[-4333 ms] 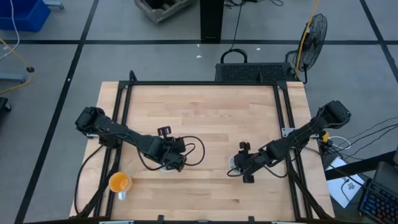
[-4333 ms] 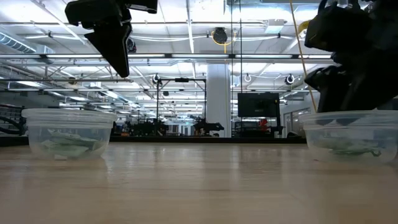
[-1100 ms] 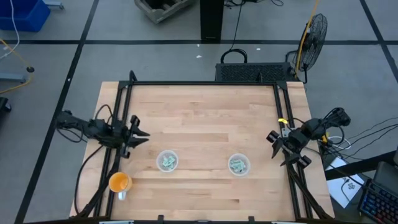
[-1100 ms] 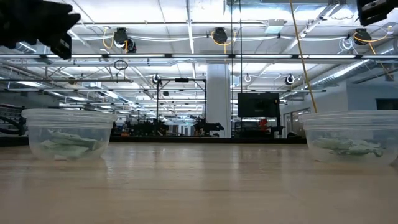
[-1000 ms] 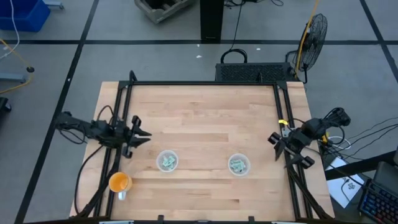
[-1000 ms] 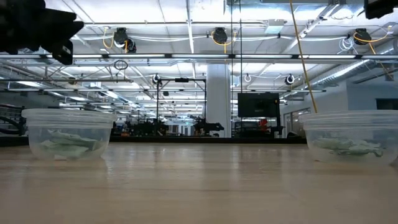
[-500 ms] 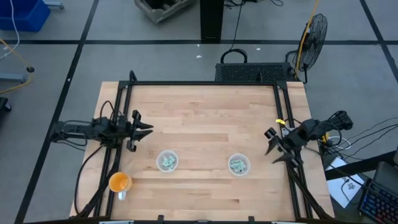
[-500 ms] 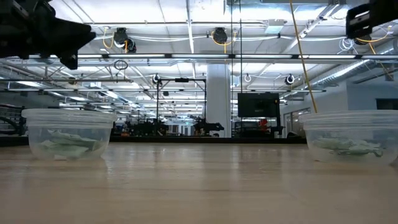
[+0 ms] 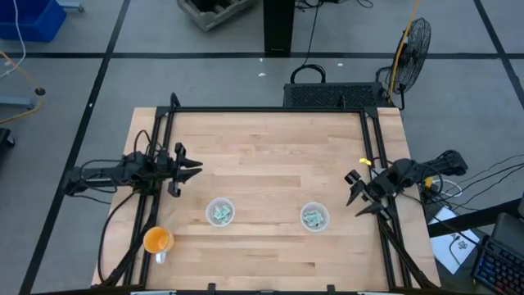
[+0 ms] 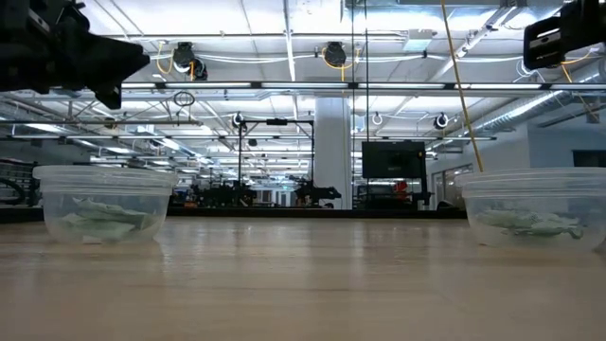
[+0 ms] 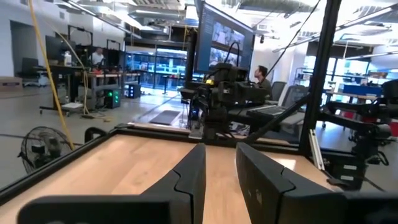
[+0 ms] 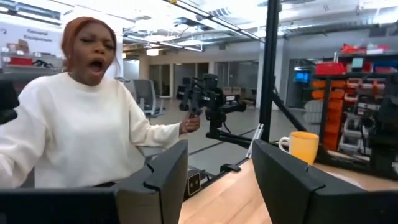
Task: Pick and place Stevia / Truvia into bins
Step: Return to Home Position
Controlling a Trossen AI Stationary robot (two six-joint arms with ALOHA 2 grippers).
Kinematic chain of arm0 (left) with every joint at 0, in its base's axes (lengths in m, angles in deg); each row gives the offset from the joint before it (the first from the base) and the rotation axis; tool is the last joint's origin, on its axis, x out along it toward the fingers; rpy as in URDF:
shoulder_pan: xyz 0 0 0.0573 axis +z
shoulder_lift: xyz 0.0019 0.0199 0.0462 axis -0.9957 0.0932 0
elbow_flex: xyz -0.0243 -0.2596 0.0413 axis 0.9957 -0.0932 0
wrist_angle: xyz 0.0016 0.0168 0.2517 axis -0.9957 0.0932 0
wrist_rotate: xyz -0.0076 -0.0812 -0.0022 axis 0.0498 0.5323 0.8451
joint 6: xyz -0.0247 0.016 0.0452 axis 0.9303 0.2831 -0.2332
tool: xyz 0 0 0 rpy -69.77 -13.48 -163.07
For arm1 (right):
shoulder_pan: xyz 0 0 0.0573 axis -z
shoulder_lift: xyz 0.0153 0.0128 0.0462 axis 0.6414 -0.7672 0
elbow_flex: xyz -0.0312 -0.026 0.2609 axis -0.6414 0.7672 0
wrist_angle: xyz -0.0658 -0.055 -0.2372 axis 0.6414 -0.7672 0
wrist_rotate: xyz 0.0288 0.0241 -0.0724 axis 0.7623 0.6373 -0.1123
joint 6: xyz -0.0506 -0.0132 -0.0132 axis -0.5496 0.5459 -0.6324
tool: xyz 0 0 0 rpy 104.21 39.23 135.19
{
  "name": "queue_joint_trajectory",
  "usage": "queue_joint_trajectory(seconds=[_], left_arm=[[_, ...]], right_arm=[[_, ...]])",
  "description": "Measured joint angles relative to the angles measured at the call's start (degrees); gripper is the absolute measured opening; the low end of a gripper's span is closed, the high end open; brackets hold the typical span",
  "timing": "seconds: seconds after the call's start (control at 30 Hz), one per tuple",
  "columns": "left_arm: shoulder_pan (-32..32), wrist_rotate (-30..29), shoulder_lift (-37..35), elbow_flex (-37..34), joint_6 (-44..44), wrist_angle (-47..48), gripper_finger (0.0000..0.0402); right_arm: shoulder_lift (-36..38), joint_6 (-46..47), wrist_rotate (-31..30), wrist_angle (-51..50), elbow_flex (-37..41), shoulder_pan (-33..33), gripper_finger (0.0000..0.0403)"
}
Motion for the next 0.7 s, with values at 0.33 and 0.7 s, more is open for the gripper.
queue_joint_trajectory(seconds=[0.33,0.7], left_arm=[[2.53,2.67,0.0,0.0,0.29,1.28,0.0093],[2.73,3.88,0.0,0.0,-1.14,5.04,0.0093]], right_arm=[[-0.31,-0.57,-0.03,0.85,2.67,1.32,0.0171],[-0.28,4.89,-0.13,0.04,2.79,1.32,0.0171]])
